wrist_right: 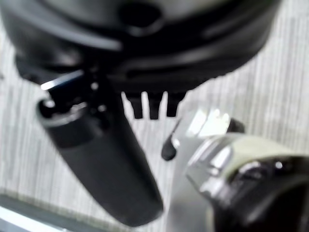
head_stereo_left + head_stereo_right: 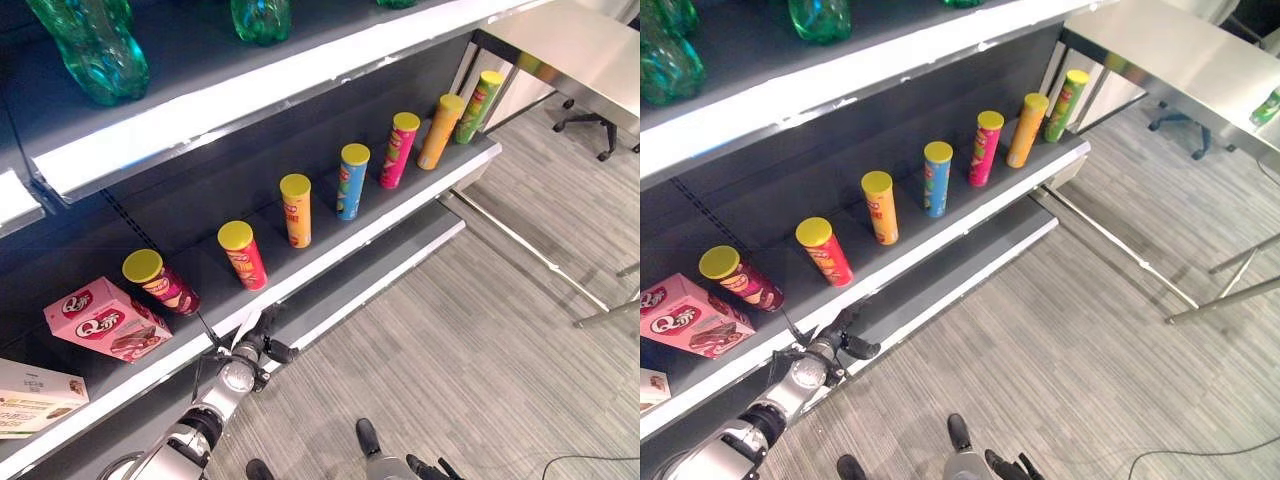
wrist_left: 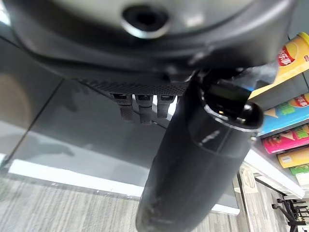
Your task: Put the goods on the table back onto the shelves and tidy them up.
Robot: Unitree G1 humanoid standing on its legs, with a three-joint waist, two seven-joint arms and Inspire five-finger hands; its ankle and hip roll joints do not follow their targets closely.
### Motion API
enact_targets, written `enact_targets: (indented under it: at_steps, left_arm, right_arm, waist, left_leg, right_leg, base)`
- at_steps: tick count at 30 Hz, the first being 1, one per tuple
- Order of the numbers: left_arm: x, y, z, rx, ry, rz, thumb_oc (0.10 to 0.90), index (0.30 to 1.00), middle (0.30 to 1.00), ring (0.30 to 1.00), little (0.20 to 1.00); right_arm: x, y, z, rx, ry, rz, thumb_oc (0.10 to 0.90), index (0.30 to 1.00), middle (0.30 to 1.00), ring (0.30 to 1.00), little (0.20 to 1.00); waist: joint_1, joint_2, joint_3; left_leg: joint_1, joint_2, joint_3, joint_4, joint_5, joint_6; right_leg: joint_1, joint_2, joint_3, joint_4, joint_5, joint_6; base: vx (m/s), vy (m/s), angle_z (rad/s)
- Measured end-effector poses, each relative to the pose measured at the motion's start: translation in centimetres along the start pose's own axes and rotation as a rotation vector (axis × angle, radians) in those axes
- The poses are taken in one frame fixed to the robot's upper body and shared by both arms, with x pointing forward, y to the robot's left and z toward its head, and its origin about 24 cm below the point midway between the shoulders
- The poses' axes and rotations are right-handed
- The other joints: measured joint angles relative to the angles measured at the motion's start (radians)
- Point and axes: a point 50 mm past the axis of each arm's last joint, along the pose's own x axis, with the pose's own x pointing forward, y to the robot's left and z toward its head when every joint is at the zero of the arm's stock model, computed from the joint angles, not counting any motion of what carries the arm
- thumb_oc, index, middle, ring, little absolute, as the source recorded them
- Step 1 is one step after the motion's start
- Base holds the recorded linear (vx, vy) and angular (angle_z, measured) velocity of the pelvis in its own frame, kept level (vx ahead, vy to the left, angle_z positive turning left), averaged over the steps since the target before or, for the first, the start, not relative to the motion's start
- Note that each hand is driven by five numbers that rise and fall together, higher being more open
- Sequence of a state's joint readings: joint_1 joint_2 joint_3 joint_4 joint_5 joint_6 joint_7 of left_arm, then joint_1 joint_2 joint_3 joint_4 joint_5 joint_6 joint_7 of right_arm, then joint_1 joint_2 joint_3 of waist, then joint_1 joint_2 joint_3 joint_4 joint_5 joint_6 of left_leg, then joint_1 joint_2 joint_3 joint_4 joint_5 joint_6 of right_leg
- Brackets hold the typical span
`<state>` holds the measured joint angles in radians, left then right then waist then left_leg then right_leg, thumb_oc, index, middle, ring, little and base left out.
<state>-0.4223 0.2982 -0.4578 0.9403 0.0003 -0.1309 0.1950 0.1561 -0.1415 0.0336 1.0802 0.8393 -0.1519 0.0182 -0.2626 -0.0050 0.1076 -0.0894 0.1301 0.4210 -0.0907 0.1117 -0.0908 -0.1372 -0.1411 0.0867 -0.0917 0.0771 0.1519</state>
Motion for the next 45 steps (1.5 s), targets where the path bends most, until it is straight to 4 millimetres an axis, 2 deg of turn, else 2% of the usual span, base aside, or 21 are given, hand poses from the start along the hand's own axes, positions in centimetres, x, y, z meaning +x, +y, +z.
enact_targets:
  at_steps: [5,14,17,21,27,45]
  left_arm:
    - [0.5,0.7,1.2,0.004,-0.031,0.033,0.800,0.900,0.900,0.900,0.900]
    - [0.8,1.2,1.8,-0.028,-0.040,0.066,0.800,0.900,0.900,0.900,0.900]
    - [1.0,1.5,2.0,-0.029,-0.042,0.085,0.800,0.900,0.900,0.900,0.900]
    - [1.4,2.9,1.9,-0.013,-0.029,0.130,0.800,0.900,0.900,0.900,0.900]
    - [1.7,5.0,2.4,-0.024,-0.038,0.196,0.800,0.900,0.900,0.900,0.900]
    - [1.8,5.2,3.2,-0.132,-0.056,0.220,0.800,0.900,0.900,0.900,0.900]
  right_arm:
    - [0.1,1.1,0.4,-0.023,-0.021,0.045,0.800,0.900,0.900,0.900,0.900]
    - [0.1,1.2,0.5,-0.027,-0.027,0.048,0.800,0.900,0.900,0.900,0.900]
    - [0.1,1.4,0.4,-0.040,-0.023,0.057,0.800,0.900,0.900,0.900,0.900]
    - [0.1,2.3,0.7,-0.055,-0.043,0.097,0.800,0.900,0.900,0.900,0.900]
    - [0.1,2.3,0.5,-0.060,-0.040,0.090,0.800,0.900,0.900,0.900,0.900]
    - [0.2,2.5,0.8,-0.066,-0.060,0.097,0.800,0.900,0.900,0.900,0.900]
  waist:
    - [-0.002,-0.001,0.001]
    - [-0.004,-0.006,0.004]
    - [-0.008,-0.015,0.010]
    - [-0.025,-0.026,0.015]
    - [-0.029,-0.044,0.023]
    - [-0.028,-0.044,0.022]
  left_leg:
    - [-0.012,0.004,0.007,0.000,0.000,0.000]
    - [-0.023,0.015,0.010,0.000,0.001,-0.002]
    - [-0.023,0.016,0.011,0.000,0.001,-0.002]
    - [-0.041,0.017,0.019,0.000,0.003,-0.005]
    - [-0.058,0.034,0.034,0.000,0.009,-0.014]
    - [-0.047,0.047,0.035,0.000,0.013,-0.019]
  right_leg:
    - [-0.017,0.004,0.004,0.000,0.001,0.000]
    - [-0.030,0.016,0.006,0.000,0.003,-0.004]
    - [-0.032,0.016,0.007,0.000,0.003,-0.004]
    - [-0.057,0.019,0.018,0.000,0.009,-0.005]
    - [-0.086,0.037,0.034,0.000,0.019,-0.011]
    - [-0.076,0.050,0.035,0.000,0.022,-0.015]
  base:
    - [0.00,-0.024,-0.04]
    - [0.00,-0.004,0.00]
    - [0.01,-0.038,-0.01]
    - [-0.01,-0.033,-0.07]
    - [0.02,-0.036,-0.11]
    - [0.02,-0.005,0.00]
